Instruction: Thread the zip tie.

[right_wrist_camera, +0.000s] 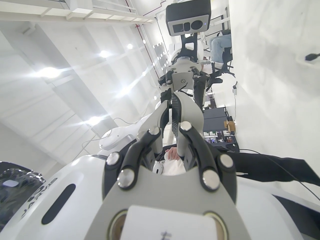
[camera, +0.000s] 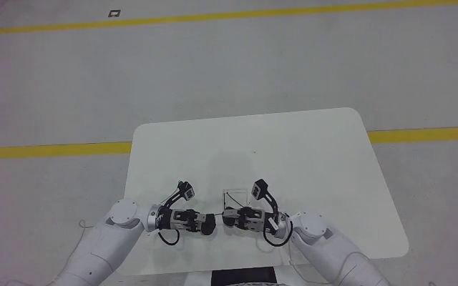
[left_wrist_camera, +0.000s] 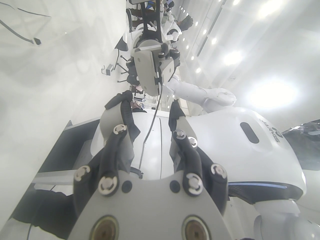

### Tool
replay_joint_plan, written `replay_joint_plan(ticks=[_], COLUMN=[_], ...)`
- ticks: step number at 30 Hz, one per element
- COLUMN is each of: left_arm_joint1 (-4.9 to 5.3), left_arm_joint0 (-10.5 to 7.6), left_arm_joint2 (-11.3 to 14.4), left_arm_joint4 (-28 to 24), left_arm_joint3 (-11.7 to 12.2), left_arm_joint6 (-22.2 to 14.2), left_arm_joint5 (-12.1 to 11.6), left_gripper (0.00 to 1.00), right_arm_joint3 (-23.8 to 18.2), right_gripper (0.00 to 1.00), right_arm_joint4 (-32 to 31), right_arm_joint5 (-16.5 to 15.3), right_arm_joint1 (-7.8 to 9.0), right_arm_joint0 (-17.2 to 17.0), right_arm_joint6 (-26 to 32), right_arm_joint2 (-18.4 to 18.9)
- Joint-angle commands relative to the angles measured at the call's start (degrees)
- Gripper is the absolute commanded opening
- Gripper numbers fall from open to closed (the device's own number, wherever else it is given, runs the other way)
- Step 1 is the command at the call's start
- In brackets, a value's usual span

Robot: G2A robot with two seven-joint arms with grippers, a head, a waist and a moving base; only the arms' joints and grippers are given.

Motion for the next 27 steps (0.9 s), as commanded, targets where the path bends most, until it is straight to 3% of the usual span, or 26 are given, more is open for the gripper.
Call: replay_joint_plan(ticks=[1, 11, 17, 23, 27], left_arm_joint1=[0.00, 0.00, 0.03, 0.18, 0.25], left_arm_joint0=[0.00, 0.00, 0.29, 0.33, 0.25], left_arm_joint2=[0.00, 0.00, 0.38, 0.40, 0.47], left_arm_joint4=[0.00, 0.00, 0.27, -0.10, -0.31], left_arm_joint3=[0.00, 0.00, -0.98, -1.04, -0.91], left_arm_joint6=[0.00, 0.00, 2.57, 2.98, 3.31], left_arm_joint5=[0.00, 0.00, 0.57, 0.65, 0.70], left_gripper=[0.31, 0.35, 0.36, 0.14, 0.05], right_arm_joint3=[-0.04, 0.04, 0.20, 0.14, -0.02], right_gripper=[0.00, 0.00, 0.00, 0.00, 0.00], right_arm_joint4=[-0.31, -0.97, -1.81, -2.98, -3.91], right_arm_joint5=[0.00, 0.11, 0.45, 1.01, 1.34], right_arm_joint1=[-0.06, -0.29, -0.33, -0.34, -0.30], right_arm_joint0=[0.05, 0.43, 0.67, 0.85, 0.81], right_arm_joint6=[-0.49, -1.38, -1.93, -2.56, -3.29], right_arm_joint2=[-0.19, -0.82, -0.94, -1.12, -1.11])
